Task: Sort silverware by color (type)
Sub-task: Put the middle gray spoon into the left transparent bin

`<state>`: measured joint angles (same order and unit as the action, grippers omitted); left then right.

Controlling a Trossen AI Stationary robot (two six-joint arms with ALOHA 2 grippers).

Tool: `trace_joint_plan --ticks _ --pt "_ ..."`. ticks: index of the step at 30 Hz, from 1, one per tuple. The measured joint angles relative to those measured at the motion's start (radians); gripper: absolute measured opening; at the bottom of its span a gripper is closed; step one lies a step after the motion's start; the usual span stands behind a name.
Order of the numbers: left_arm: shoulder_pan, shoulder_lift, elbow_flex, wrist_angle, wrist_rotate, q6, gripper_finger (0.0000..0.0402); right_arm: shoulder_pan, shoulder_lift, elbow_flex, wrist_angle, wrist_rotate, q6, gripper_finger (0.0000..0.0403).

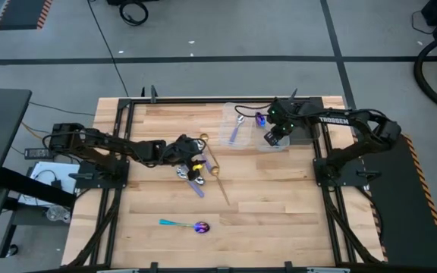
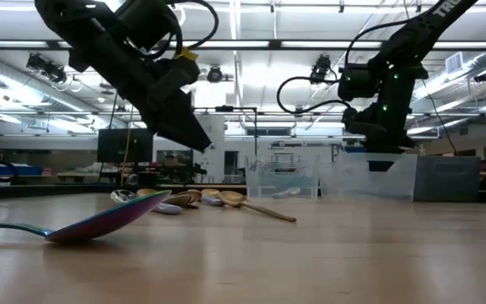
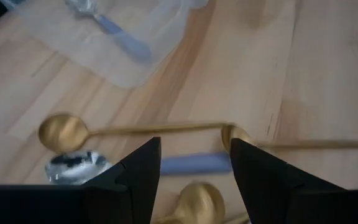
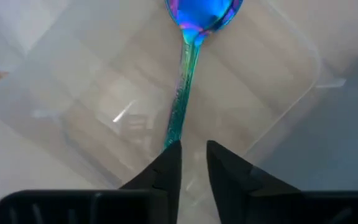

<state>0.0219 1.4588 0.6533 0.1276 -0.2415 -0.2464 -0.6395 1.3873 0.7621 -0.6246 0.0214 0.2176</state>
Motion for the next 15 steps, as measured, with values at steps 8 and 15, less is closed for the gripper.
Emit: trace_joint_plan --ticks 8,15 --pt "0.0 -0.003 0.0 -0.007 0.005 -0.009 0.0199 0.011 -0.038 0.079 -0.028 -0.02 -0.01 0.0124" --pt "-0.009 -0.003 0.0 -0.098 0.03 -0.07 0.0199 0.078 -0.098 0.078 0.143 -0.046 -0.057 0.0122"
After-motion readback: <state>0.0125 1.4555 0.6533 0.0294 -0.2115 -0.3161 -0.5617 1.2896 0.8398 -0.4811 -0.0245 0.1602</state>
